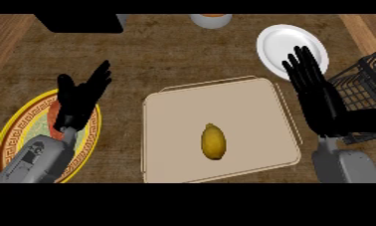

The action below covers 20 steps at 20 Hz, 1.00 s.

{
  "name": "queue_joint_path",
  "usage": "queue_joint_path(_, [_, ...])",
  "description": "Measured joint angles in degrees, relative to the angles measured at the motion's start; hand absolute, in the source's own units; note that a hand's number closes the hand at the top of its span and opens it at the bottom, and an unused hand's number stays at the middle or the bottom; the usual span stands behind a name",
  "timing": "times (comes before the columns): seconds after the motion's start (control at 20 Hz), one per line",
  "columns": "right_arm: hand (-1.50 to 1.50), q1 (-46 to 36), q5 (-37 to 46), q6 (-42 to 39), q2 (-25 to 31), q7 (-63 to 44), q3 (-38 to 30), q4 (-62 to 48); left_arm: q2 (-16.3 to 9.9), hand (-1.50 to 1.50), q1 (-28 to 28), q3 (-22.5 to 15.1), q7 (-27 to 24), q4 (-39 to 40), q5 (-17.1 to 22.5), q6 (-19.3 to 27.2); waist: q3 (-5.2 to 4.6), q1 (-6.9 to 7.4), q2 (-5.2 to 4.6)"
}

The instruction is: Pick the lemon from the tray and place it in the tiered basket

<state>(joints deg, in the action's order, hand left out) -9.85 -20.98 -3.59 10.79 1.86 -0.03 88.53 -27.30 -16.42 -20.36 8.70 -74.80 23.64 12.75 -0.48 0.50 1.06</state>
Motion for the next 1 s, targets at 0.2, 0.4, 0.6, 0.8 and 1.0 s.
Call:
queue_joint_path(0.2, [1.50, 3.1, -1.6, 6.6, -4.6, -2.5, -1.6, 0.6, -1.6, 0.00, 0.4, 1.3, -3.5, 0.0, -3.8, 2.7, 0.26, -0.50, -0.51])
queue_joint_path(0.4, [-1.50, 8.9, -2.9, 16.9, -6.8, -3.9, -6.2, -2.1, -4.7, 0.00, 0.1, 3.0, -5.3, -0.3, -6.9, 5.6, 0.43, -2.34, -0.71])
queue_joint_path(0.6, [-1.50, 16.4, 2.3, 29.2, -8.2, -8.1, -5.9, -5.1, -6.0, 0.00, 0.9, 3.7, -6.9, -0.8, -8.3, 7.0, -0.48, -1.69, -0.56])
queue_joint_path(0.8, [-1.50, 21.8, 7.5, 39.5, -9.0, -13.4, -0.9, 1.2, -5.9, 0.00, 2.6, 3.4, -8.1, -1.9, -9.8, 8.1, -0.80, -1.18, -0.08])
queue_joint_path(1.0, [-1.50, 26.3, 12.5, 40.6, -4.2, -24.5, 5.8, 9.0, -5.5, 0.00, 3.4, 3.1, -8.3, -2.8, -10.8, 9.0, -0.53, -0.76, -0.28])
